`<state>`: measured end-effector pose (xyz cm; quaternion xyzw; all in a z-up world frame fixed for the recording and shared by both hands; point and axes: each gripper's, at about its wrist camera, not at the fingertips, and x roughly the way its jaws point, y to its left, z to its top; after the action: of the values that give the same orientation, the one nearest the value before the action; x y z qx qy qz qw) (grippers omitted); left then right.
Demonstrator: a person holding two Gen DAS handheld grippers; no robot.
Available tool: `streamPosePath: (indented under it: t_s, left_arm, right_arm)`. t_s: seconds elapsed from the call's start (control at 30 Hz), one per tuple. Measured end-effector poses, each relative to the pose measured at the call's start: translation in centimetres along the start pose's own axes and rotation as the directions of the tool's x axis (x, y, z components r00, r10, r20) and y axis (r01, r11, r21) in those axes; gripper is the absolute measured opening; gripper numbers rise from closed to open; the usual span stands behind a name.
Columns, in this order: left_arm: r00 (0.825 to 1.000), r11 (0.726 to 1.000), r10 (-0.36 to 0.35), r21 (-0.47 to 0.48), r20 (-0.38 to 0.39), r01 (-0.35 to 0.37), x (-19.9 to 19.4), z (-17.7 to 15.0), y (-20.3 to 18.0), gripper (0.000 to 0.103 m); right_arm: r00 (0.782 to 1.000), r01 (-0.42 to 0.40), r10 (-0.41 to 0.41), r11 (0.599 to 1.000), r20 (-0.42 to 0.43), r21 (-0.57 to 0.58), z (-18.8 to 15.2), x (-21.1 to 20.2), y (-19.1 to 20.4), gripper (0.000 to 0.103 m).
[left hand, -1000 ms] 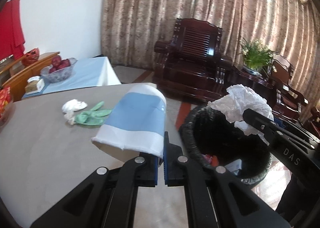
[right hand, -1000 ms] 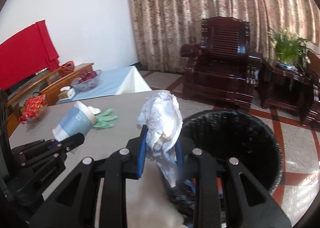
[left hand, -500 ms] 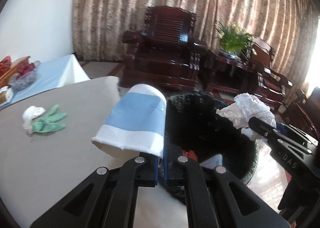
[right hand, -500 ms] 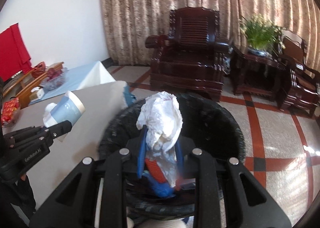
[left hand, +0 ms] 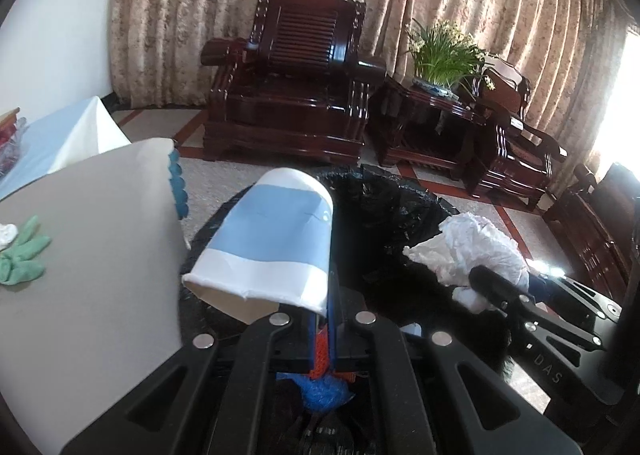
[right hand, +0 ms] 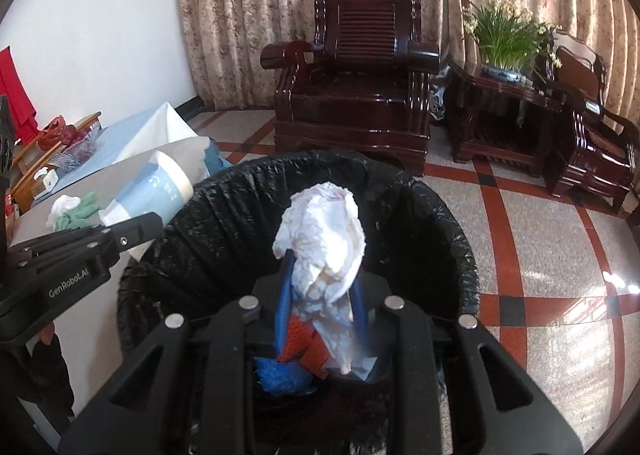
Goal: Collect trash
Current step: 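Carry the tube and plastic bag over the bin and open both tools, then move both open tools back over the tissue and green glove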
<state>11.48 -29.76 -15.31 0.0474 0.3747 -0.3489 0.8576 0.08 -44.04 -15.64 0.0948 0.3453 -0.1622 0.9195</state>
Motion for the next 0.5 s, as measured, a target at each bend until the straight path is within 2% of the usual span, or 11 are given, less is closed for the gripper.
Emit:
streamPosePath:
  t_s: [0.07,0.13,0.17,0.23,0.27,0.3,0.5]
  left_arm:
    - [1.0,1.0,-0.019,-0.01,-0.019,0.018,1.3,0.4,0.1,0.005]
    - [0.998,0.999,-0.047,-0.019,-0.045,0.046,2.3,0.7,0.4,0.006]
    - [0.996,0.998,-0.065,-0.028,-0.059,0.063,2.8,0.8,0.5,0.009]
    - [0.99,0.993,-0.108,-0.05,-0.086,0.104,3.1,0.7,1.2,0.034]
    - [0.989,0.992,-0.119,-0.054,-0.088,0.115,3.1,0.5,1.5,0.052]
    - [0.989,0.992,-0.122,-0.053,-0.089,0.118,3.1,0.4,1.6,0.057]
    - [0.989,0.994,-0.099,-0.049,-0.111,0.094,2.1,-0.9,2.9,0.061]
  right_arm:
    - [1.0,0.011,-0.011,1.0,-0.004,-0.004,0.3,1.1,-0.2,0.028]
    - [0.999,0.037,-0.037,0.999,-0.007,-0.012,0.5,2.0,-0.5,0.038]
    - [0.999,0.053,-0.053,0.998,-0.012,-0.016,0.5,2.4,-0.6,0.055]
    - [0.997,0.074,-0.074,0.997,-0.01,-0.022,0.4,2.6,-1.0,0.062]
    - [0.997,0.079,-0.08,0.997,-0.008,-0.025,0.3,2.7,-1.1,0.067]
    - [0.996,0.085,-0.086,0.996,-0.005,-0.028,0.2,2.6,-1.3,0.076]
    - [0.995,0.096,-0.096,0.995,-0.003,-0.015,-0.9,1.9,-1.3,0.085]
